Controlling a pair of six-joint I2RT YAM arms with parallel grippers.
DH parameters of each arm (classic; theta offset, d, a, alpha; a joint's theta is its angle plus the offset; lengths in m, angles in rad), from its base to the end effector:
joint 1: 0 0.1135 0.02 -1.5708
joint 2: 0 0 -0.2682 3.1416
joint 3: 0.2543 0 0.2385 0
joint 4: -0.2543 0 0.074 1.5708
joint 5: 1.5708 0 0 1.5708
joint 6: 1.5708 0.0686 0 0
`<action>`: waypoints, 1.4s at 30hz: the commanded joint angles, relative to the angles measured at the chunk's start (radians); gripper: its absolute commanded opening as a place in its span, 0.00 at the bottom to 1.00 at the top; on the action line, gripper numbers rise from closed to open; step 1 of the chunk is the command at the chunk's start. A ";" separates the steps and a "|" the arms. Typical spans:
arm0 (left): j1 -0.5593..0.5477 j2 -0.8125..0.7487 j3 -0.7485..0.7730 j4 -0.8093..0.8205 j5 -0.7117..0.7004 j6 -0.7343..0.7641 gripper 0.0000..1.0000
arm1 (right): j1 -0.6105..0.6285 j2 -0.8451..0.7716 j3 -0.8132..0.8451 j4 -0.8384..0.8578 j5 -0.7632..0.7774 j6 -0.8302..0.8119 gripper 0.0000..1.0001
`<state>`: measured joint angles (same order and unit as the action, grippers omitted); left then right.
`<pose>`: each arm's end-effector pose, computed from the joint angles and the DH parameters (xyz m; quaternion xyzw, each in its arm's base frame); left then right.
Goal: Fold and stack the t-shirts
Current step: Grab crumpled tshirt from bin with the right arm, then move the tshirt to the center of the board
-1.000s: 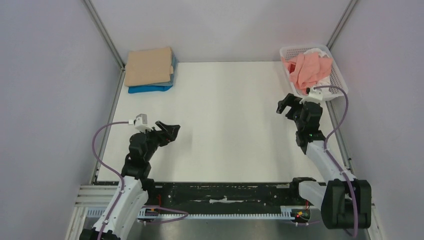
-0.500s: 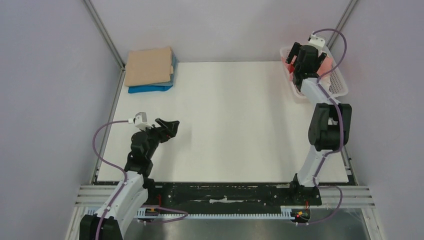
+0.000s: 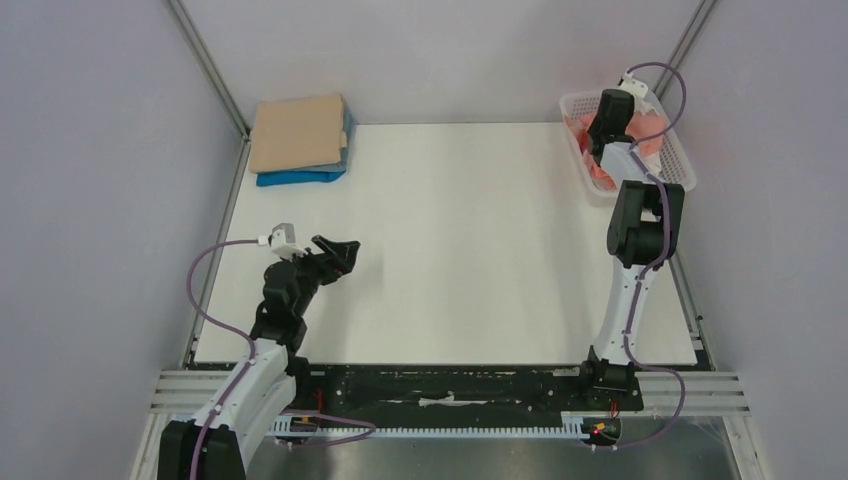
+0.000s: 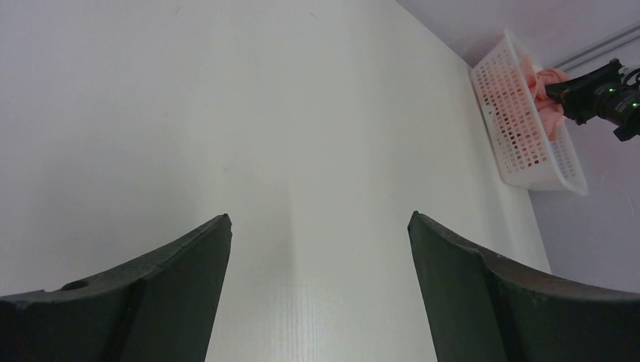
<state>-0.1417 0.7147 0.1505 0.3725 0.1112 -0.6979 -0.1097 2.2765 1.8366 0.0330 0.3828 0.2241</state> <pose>0.1812 -0.0335 0.1895 -0.1775 0.7505 -0.2980 0.5626 0.5486 -0.0862 0.2192 0.2394 0.7914 -0.1278 0.5478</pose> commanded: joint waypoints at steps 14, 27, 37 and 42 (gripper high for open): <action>-0.001 -0.071 0.080 -0.088 0.097 -0.079 0.93 | 0.223 -0.658 0.111 -0.168 -0.699 -0.015 0.00; -0.001 -0.221 0.186 -0.381 0.181 -0.149 0.93 | 0.482 -0.851 -0.189 0.043 -0.809 0.154 0.00; -0.001 -0.387 0.186 -0.739 0.100 -0.188 0.93 | 0.483 -0.953 -0.977 0.204 -0.300 0.159 0.73; -0.001 -0.345 0.158 -0.731 0.036 -0.196 0.93 | 0.479 -0.953 -0.998 0.059 -0.108 0.103 0.98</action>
<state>-0.1417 0.3347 0.3080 -0.3202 0.2001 -0.8627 0.3729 1.3716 0.8040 0.0792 0.0463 0.3782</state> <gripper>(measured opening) 0.932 0.973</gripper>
